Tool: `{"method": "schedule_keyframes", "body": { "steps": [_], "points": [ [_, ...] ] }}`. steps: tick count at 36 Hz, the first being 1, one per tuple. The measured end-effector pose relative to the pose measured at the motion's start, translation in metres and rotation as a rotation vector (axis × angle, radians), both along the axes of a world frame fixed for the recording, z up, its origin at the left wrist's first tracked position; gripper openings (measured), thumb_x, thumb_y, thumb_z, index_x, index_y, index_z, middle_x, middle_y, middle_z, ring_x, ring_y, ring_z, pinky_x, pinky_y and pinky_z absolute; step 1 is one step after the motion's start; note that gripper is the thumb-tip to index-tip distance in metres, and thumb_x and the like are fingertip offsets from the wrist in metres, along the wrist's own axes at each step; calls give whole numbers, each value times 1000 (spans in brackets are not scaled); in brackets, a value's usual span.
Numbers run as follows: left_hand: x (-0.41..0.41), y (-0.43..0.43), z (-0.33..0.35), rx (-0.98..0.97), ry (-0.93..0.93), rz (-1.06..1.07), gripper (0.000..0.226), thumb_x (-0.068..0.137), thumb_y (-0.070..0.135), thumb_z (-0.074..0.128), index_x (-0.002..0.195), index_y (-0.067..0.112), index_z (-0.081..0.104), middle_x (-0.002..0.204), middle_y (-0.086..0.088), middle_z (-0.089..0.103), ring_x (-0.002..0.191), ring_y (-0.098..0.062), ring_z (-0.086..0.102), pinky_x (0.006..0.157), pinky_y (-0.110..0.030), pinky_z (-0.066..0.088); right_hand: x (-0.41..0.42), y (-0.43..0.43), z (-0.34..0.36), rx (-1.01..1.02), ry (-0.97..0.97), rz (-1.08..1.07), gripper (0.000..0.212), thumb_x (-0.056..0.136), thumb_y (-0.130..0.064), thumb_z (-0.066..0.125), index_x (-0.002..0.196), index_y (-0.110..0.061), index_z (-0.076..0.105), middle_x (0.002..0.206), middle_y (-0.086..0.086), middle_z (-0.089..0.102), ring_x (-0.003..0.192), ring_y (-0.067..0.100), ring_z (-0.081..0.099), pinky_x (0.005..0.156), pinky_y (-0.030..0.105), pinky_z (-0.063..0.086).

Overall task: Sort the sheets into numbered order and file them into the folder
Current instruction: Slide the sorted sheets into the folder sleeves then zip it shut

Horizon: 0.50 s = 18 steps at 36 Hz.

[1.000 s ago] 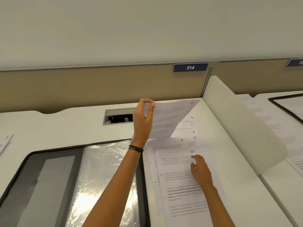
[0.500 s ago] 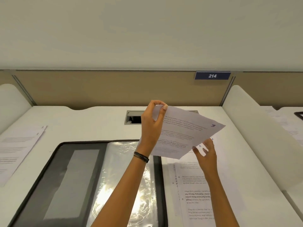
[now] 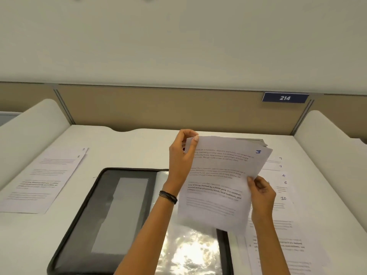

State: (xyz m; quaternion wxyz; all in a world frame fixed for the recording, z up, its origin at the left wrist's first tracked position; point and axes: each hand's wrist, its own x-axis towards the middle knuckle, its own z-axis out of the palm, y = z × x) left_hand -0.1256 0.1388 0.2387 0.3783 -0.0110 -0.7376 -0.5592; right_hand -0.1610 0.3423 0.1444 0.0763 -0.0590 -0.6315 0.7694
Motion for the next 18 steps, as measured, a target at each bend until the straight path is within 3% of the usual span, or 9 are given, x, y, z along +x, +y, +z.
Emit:
{"method": "schedule_keyframes", "body": {
  "steps": [2,7,10,14,18],
  "points": [
    [3,-14,-5,-10,-44,-7,4,95,23,55,98,24,53,94,11,62,85,-2,60,71,-12,47,2,-11,-3,-32,-32,-12,20,88,-7,62,108,-2,65,100,8,69,89,20,66,80,32,57],
    [16,-47,-18,-40,-181,-62,17,94,22,59,101,36,53,96,15,62,90,-4,60,83,-21,50,8,-39,-6,-117,-93,-65,9,89,-4,61,93,-10,66,93,3,68,86,17,63,81,27,55],
    [24,-68,-35,-58,-282,-68,18,93,20,59,107,31,53,100,14,61,94,-1,59,86,-20,47,10,-54,-10,-163,-137,-98,13,90,-5,60,88,-17,65,89,-1,67,83,14,61,73,18,55],
    [36,-95,-59,-44,-391,-44,26,93,17,59,117,25,53,105,8,60,100,-5,58,85,-20,47,15,-69,-13,-222,-205,-120,12,91,-5,58,88,-14,65,89,0,66,82,14,62,69,18,56],
    [54,-114,-74,85,-451,-9,29,94,22,58,121,29,51,104,9,61,97,-2,58,78,-7,47,22,-86,-12,-334,-285,-132,11,92,-1,55,100,-6,61,88,2,63,76,14,60,55,17,54]
  ]
}}
